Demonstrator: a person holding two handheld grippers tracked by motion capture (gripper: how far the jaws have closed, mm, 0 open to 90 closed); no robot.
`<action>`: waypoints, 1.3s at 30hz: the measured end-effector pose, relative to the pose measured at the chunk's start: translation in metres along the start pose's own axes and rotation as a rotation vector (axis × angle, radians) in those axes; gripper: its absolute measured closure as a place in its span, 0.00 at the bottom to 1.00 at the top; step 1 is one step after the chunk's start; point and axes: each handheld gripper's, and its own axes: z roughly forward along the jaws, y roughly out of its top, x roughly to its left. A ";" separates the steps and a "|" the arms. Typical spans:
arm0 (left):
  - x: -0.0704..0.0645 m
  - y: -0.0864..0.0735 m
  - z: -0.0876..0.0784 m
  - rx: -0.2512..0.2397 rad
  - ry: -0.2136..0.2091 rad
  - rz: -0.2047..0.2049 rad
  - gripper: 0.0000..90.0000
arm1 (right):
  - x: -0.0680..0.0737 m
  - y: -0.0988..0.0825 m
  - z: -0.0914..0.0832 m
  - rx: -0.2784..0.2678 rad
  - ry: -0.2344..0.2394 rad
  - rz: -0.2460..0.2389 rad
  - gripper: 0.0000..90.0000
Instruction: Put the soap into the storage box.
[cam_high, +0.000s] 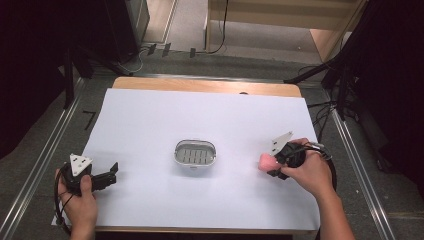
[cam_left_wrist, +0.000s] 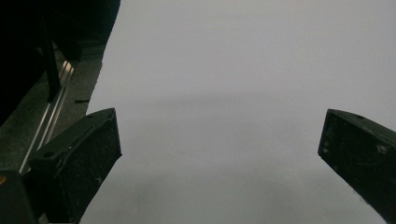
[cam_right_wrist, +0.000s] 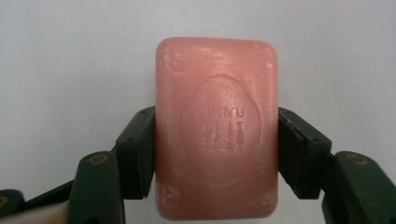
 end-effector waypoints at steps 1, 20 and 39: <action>0.000 0.000 0.000 0.001 0.000 0.000 0.00 | 0.000 0.002 0.000 0.000 0.001 0.003 0.43; 0.000 0.000 0.000 0.003 -0.001 -0.001 0.00 | 0.007 0.036 0.006 -0.035 0.022 -0.017 0.43; 0.000 0.000 0.000 0.004 -0.010 -0.001 0.00 | 0.013 0.078 0.013 -0.042 0.050 -0.035 0.43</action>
